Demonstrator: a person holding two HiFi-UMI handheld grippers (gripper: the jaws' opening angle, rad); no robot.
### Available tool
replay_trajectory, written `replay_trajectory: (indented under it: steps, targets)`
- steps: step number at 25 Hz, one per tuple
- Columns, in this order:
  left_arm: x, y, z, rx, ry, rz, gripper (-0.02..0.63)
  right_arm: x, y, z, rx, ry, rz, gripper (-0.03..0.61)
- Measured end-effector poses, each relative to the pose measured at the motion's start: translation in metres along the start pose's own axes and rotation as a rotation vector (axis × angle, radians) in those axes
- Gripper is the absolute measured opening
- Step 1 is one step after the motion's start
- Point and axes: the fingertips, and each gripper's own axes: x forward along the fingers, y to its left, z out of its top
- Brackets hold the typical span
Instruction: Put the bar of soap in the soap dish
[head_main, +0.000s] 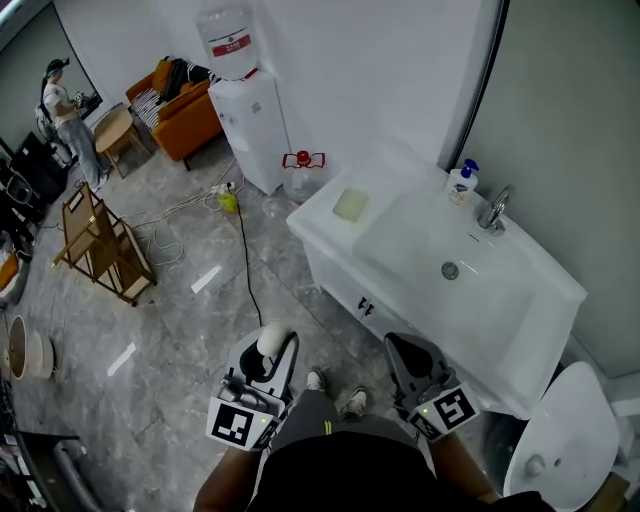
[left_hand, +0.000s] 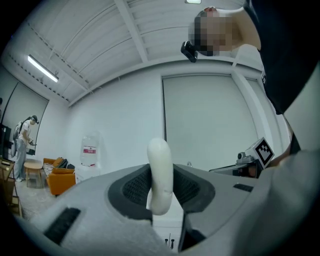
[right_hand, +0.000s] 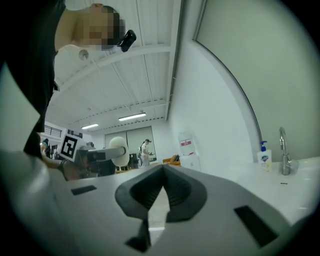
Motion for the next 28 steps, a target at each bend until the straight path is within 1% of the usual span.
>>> replay_trajectory:
  steps: [2, 4, 6, 8, 10, 12, 14, 15, 16, 19, 22, 25, 28]
  targets:
    - [0.000, -0.004, -0.004, -0.002, 0.016, 0.000, 0.118, -0.002, -0.003, -0.001, 0.039, -0.009, 0.010, 0.012]
    - [0.004, -0.002, -0.008, -0.007, 0.014, 0.003, 0.118, 0.000, -0.006, -0.004, 0.034, -0.007, 0.018, 0.012]
    - [0.013, 0.000, -0.010, 0.005, -0.011, -0.005, 0.118, 0.001, -0.012, -0.008, 0.018, -0.002, 0.013, 0.012]
    - [0.023, 0.004, -0.016, 0.008, -0.019, -0.013, 0.118, 0.000, -0.020, -0.010, 0.015, 0.003, -0.006, 0.012]
    - [0.030, 0.006, -0.020, -0.005, -0.016, -0.022, 0.118, 0.000, -0.026, -0.012, 0.019, 0.010, -0.030, 0.012]
    - [0.036, 0.006, -0.018, -0.009, -0.011, -0.037, 0.118, 0.002, -0.030, -0.012, 0.032, 0.015, -0.038, 0.012]
    - [0.044, 0.010, -0.013, 0.004, -0.034, -0.053, 0.118, 0.011, -0.033, -0.011, 0.030, 0.018, -0.027, 0.012]
    - [0.048, 0.015, -0.011, 0.008, -0.046, -0.058, 0.118, 0.018, -0.035, -0.010, 0.022, 0.020, -0.020, 0.012]
    - [0.052, 0.020, -0.015, 0.001, -0.037, -0.058, 0.118, 0.025, -0.037, -0.010, 0.012, 0.019, -0.015, 0.012]
    - [0.060, 0.042, -0.032, -0.039, 0.024, -0.042, 0.118, 0.049, -0.042, -0.010, 0.010, 0.017, -0.017, 0.012]
    - [0.074, 0.069, -0.037, -0.048, 0.033, -0.036, 0.118, 0.079, -0.048, -0.014, 0.018, 0.033, -0.010, 0.012]
    - [0.094, 0.099, -0.046, -0.059, 0.037, -0.043, 0.118, 0.121, -0.045, -0.019, 0.021, 0.056, 0.037, 0.012]
    - [0.109, 0.130, -0.053, -0.097, 0.042, -0.055, 0.118, 0.170, -0.030, -0.020, 0.015, 0.080, 0.089, 0.012]
